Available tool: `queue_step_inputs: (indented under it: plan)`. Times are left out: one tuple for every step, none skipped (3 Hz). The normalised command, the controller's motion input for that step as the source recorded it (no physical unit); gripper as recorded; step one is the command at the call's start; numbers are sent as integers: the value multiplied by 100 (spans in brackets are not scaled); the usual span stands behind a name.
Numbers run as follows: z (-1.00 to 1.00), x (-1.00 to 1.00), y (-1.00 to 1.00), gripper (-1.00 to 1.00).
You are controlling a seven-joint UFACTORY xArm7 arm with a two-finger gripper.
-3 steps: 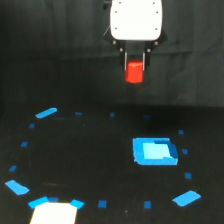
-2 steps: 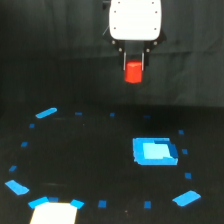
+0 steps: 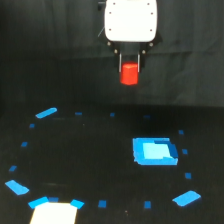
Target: Pick up the red object from the table
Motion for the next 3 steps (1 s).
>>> queue_step_inputs:
  plan:
    - [66, 6, 7, -100]
    - [34, -33, 17, -100]
    - [69, 5, -8, -96]
